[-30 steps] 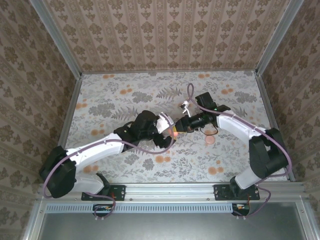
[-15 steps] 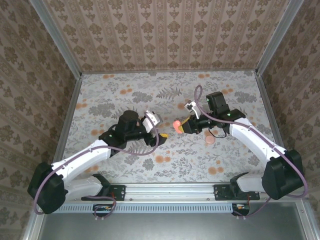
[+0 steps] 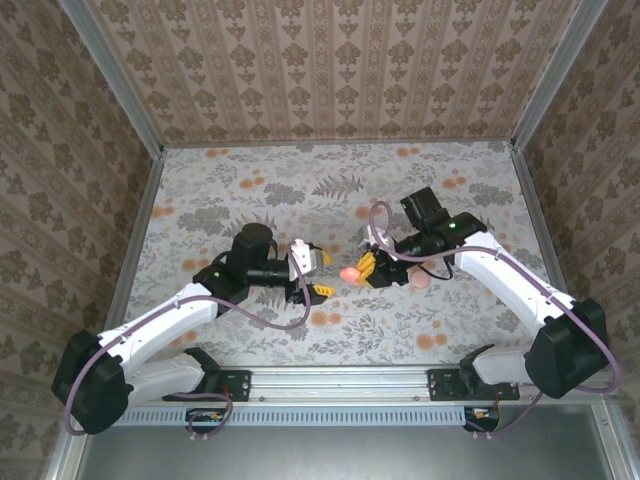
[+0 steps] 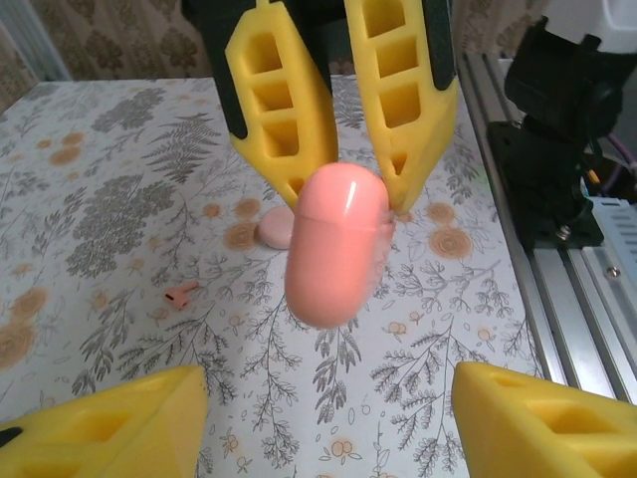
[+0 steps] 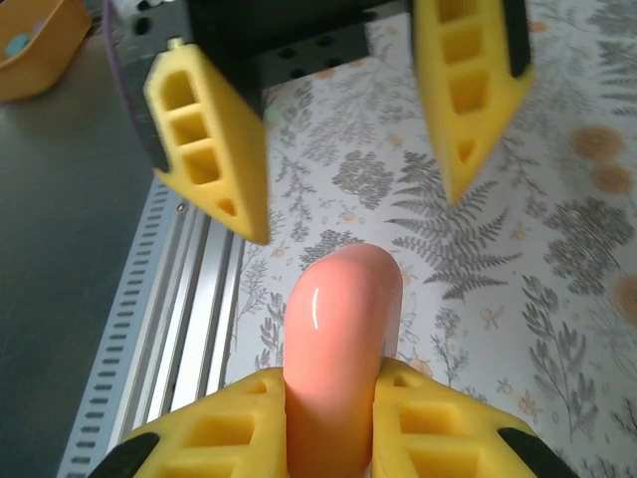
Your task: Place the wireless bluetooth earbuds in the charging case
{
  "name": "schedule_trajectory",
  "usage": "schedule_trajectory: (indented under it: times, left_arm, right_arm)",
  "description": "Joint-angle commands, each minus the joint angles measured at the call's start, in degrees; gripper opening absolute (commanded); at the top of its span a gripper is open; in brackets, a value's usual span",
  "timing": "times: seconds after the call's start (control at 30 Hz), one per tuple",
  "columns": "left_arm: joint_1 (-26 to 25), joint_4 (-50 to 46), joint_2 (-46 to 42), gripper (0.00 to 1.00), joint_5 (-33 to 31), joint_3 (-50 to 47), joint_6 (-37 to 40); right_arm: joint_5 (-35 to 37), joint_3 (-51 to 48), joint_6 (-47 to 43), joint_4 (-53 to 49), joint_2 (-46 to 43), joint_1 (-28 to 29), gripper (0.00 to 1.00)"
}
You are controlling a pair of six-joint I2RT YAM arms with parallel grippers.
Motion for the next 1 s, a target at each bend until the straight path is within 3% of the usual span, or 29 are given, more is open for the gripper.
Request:
schedule_trajectory:
  times: [0.0,0.3,0.97]
  left_arm:
    - [-0.2,-2.8,-1.3,0.63,3.5,1.8,7.6]
    - [-1.1,-10.5,0.5,0.54,7.4,4.6,14.0]
    - [-2.4,-14.5,4.4,0.29,7.4,7.2,14.9]
  right_arm:
    - [-1.7,2.2,-7.2,-4.6,1.8,2.7,0.19]
    - [0.7,4.6,-8.6,-4.7,4.9,6.0,0.19]
    - [-0.3,5.1,-8.1,-1.0,5.9,7.4,0.19]
